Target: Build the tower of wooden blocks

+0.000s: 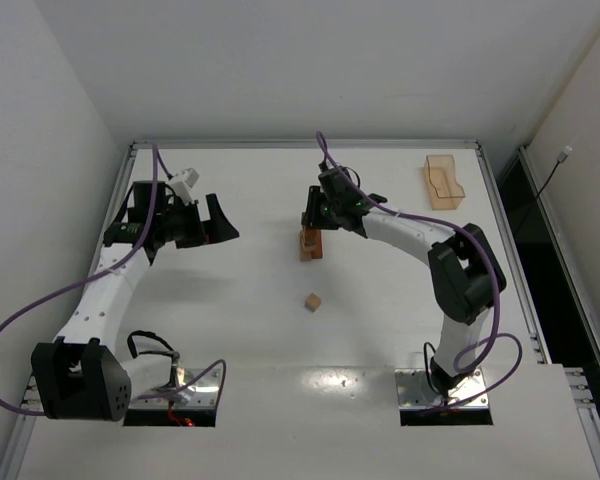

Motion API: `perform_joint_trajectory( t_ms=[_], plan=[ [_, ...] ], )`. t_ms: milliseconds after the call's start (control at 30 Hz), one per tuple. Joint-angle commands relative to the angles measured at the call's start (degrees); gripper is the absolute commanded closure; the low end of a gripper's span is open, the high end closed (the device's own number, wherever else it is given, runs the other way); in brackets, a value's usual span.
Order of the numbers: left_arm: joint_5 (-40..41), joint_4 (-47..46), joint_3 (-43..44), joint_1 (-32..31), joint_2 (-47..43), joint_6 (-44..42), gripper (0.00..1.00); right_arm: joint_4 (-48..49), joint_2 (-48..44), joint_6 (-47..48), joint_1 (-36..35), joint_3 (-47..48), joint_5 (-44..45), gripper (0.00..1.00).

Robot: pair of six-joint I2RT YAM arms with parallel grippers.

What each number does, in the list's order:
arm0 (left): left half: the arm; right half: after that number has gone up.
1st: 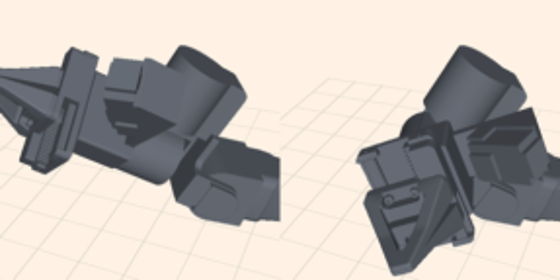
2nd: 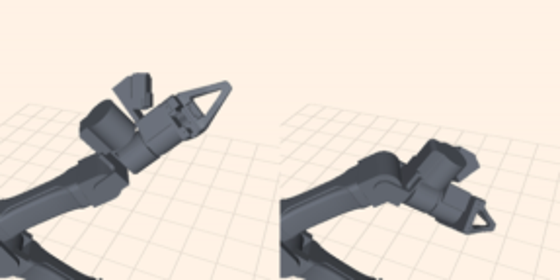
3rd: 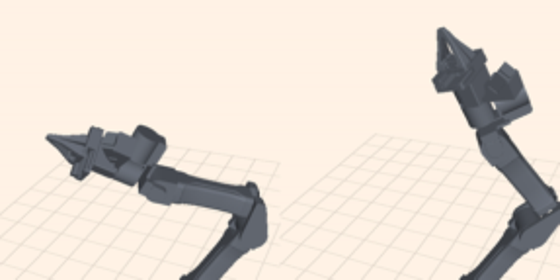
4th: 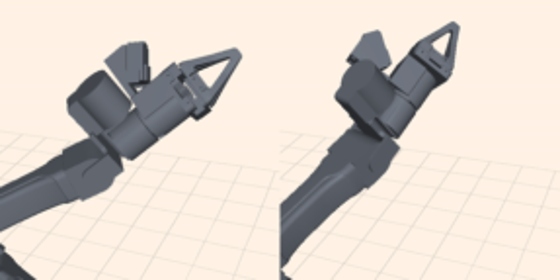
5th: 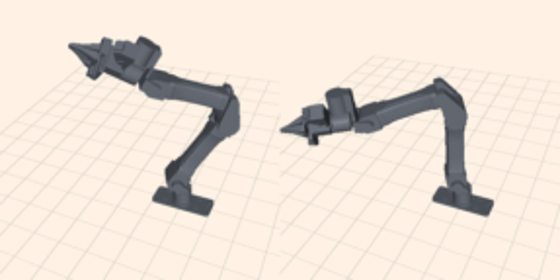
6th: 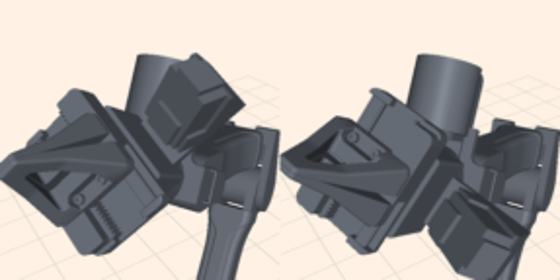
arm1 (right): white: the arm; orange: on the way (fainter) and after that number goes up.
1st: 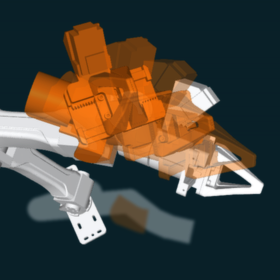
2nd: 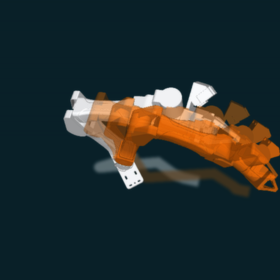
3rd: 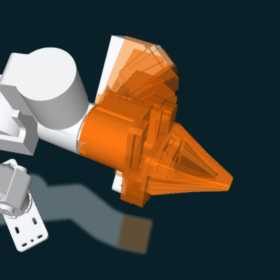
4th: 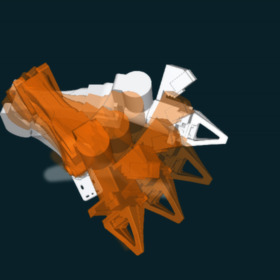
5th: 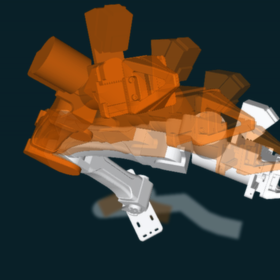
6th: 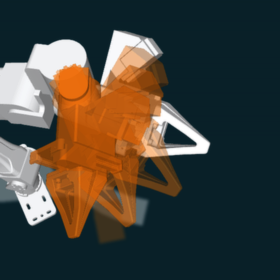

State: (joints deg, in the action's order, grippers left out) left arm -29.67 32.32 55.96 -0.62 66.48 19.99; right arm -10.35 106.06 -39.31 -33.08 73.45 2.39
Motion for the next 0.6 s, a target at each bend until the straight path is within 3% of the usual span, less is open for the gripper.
perform_joint_trajectory(
  t_ms=[0, 567],
  plan=[
    [-1.44, -2.43, -0.07, 0.71, 0.49, -0.3, 0.0, 2.26, 0.55, -1.12, 0.3, 2.93, 0.33, 1.0],
    [-1.97, -2.96, 0.99, 0.71, 2.69, -0.3, 0.0, 0.68, -0.06, 0.02, 0.3, 1.88, 0.51, 1.0]
  ],
)
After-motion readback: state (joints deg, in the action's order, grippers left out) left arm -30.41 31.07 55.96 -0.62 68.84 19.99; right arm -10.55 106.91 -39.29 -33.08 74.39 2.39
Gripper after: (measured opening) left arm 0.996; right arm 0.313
